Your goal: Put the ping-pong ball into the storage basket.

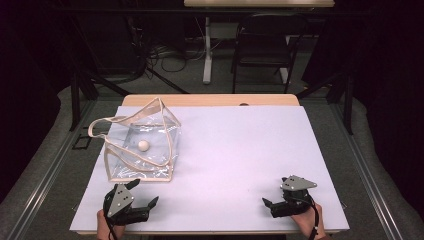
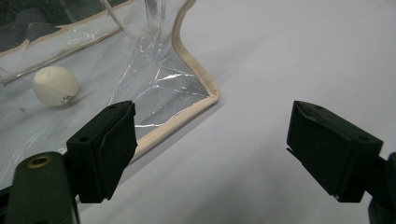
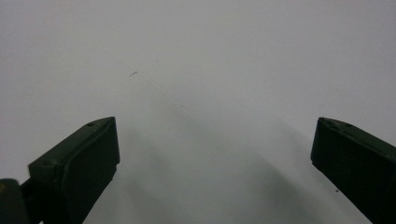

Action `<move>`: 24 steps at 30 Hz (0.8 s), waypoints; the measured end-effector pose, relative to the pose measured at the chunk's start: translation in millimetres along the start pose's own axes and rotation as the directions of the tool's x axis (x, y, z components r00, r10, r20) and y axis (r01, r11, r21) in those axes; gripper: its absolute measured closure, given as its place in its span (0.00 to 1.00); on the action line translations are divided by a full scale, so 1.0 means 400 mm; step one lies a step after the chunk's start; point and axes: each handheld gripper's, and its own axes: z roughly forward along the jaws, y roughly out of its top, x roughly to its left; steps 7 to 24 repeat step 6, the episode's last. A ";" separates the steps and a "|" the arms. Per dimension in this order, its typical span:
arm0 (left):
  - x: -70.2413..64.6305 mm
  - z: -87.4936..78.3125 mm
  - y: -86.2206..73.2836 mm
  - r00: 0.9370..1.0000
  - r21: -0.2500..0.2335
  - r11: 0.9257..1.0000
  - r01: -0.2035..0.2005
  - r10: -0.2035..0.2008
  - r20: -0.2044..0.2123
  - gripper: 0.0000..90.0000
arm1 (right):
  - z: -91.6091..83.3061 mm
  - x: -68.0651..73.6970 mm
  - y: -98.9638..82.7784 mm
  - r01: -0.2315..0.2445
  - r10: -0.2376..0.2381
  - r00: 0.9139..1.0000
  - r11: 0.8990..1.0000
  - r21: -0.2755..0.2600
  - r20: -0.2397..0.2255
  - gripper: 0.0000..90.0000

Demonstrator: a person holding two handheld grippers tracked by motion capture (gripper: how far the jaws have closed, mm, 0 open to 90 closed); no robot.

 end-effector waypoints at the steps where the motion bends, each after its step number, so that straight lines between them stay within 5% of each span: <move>1: 0.001 0.000 0.000 1.000 0.003 1.000 0.001 -0.001 -0.001 0.18 | 0.000 0.001 0.000 -0.001 0.001 1.000 1.000 0.000 0.001 0.01; 24: 0.001 0.000 0.000 1.000 0.006 1.000 -0.002 0.002 0.001 0.18 | -0.003 -0.001 0.001 -0.002 0.002 1.000 1.000 -0.007 0.001 0.01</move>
